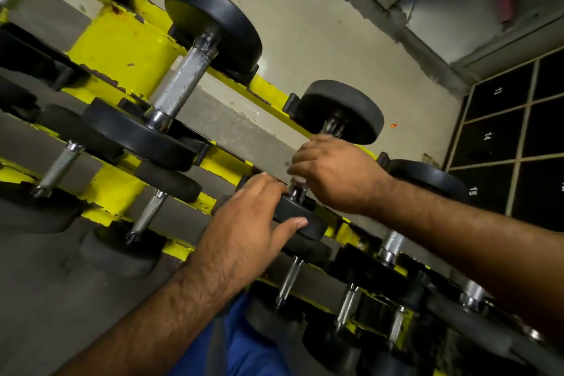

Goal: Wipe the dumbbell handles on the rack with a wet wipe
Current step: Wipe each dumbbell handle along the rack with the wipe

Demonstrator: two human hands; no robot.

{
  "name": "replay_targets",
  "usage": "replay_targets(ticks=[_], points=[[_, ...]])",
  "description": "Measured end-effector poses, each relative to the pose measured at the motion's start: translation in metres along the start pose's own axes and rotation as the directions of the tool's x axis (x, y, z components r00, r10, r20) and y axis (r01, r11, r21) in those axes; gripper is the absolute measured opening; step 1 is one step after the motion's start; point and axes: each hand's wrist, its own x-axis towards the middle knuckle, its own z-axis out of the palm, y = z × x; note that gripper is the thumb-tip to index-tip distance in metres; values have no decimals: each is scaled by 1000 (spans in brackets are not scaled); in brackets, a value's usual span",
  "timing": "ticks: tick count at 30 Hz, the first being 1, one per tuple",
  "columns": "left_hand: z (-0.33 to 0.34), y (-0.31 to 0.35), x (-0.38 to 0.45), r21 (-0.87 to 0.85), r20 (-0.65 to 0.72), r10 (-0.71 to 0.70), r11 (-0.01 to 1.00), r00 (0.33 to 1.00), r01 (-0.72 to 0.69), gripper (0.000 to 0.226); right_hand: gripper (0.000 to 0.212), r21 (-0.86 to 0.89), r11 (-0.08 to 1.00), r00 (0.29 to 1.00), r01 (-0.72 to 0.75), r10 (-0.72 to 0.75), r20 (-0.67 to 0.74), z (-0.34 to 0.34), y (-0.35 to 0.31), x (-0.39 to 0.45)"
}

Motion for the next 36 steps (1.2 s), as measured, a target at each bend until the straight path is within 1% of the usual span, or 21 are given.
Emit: replay_targets(ticks=[2, 3, 5, 7, 9, 11, 12, 15, 17, 19, 20, 23, 24, 27, 28, 30, 31, 32, 34, 35, 36], points=[[-2, 1, -1, 1, 8, 0, 1000, 1000, 0, 46, 33, 6, 992, 991, -127, 127, -53, -3, 9, 0], [-3, 1, -1, 6, 12, -2, 1000, 1000, 2, 46, 32, -9, 989, 988, -146, 145, -58, -1, 5, -1], [-5, -1, 0, 19, 22, -2, 1000, 1000, 1, 48, 34, -6, 998, 998, -68, 68, -15, 6, -9, -2], [-5, 0, 1, 26, 38, -2, 1000, 999, 1, 48, 43, 6, 1000, 999, -21, 21, 35, 3, -12, -3], [-5, 0, 1, 26, 50, 3, 1000, 999, -4, 46, 49, -3, 995, 995, -97, 97, -4, -2, 4, 1], [-6, -1, 1, 26, 58, 7, 1000, 998, -8, 46, 46, -2, 987, 987, -158, 158, -29, -2, 6, 5], [-6, -1, 0, 27, 59, 8, 1000, 998, -9, 47, 44, 5, 993, 993, -114, 114, -28, 0, 0, 7], [-5, -1, 0, 35, 48, 17, 999, 999, -19, 47, 43, 48, 995, 993, 87, -90, 74, 1, -9, 1], [-3, 0, -1, 43, 30, 17, 999, 999, -18, 47, 39, 63, 997, 999, 46, -46, -13, -3, 11, -1], [-3, 0, -2, 39, 15, 17, 999, 1000, -18, 47, 38, 55, 995, 993, -87, 91, -75, -5, 16, 0], [-3, 0, -2, 35, 11, 16, 999, 1000, -17, 46, 40, 49, 995, 994, -88, 90, -55, -2, 10, 1], [-4, 2, -1, 42, 19, 22, 999, 1000, -22, 46, 39, 42, 997, 997, 68, -70, 33, 4, -7, 0], [-4, 3, -1, 47, 18, 26, 999, 999, -27, 45, 38, 28, 999, 999, 47, -47, 14, 3, -1, 1], [-3, 2, -2, 53, 13, 30, 998, 999, -31, 44, 41, -3, 991, 987, -133, 132, -91, 2, 9, 3], [-3, 1, -1, 53, 12, 27, 998, 1000, -27, 45, 41, -7, 994, 990, -110, 109, -87, 5, 5, 4], [-3, 0, -1, 50, 16, 26, 998, 1000, -27, 46, 38, 71, 995, 998, 63, -64, 1, 6, -8, 1], [-3, 1, -1, 50, 20, 28, 998, 999, -29, 47, 38, 128, 982, 989, 142, -145, 15, 4, -6, -3], [-3, 1, -1, 52, 21, 31, 998, 999, -32, 46, 37, 163, 971, 985, 172, -174, -6, 2, 4, -5], [-3, 0, -2, 56, 16, 30, 998, 999, -30, 46, 36, 171, 980, 991, 105, -89, -100, 0, 26, -7], [-3, -1, -2, 55, 17, 25, 998, 1000, -26, 47, 36, 162, 986, 990, 43, -21, -138, 2, 28, -9], [-3, -2, -2, 55, 18, 19, 998, 1000, -20, 49, 36, 155, 988, 986, 29, -3, -165, 5, 24, -9]])
